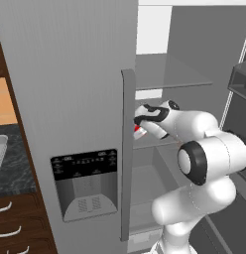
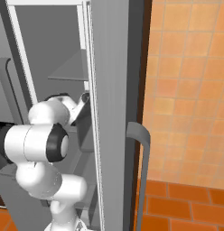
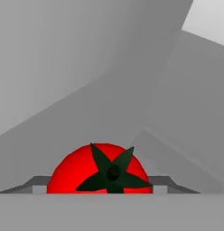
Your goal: Place one tomato and one chicken drumstick in each tupperware on the nearby counter, to pack two identical lunches.
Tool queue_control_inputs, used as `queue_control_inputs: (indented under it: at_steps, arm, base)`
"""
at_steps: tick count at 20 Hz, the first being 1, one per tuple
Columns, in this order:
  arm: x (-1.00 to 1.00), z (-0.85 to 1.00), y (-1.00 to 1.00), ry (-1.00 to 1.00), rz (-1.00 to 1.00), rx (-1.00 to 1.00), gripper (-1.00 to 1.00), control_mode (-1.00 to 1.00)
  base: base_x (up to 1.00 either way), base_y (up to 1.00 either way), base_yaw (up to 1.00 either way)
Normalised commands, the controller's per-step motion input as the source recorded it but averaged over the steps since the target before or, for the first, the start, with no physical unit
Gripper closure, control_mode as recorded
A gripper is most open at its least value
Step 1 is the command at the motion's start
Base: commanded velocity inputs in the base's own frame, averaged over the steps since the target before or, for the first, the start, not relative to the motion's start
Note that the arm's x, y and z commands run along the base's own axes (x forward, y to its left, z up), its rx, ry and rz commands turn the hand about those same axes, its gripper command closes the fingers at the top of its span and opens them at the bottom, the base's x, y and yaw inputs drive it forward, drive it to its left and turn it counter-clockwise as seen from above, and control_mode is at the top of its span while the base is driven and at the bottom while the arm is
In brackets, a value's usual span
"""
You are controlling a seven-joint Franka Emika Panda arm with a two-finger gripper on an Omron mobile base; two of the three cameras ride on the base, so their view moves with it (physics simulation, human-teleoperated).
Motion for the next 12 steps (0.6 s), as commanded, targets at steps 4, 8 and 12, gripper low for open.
queue_control_inputs:
  at_steps: [4, 8, 12]
  arm:
    - [-0.66, 0.66, -0.15, -0.15, -0.04, 0.00, 1.00, -1.00]
    - [-0.71, 0.88, -0.26, -0.08, -0.06, 0.00, 1.00, -1.00]
    - [-0.77, 0.86, -0.03, -0.01, -0.12, 0.00, 1.00, -1.00]
  base:
    - [0.00, 0.00, 0.00]
    - [0.00, 0.00, 0.00]
    - [0.00, 0.00, 0.00]
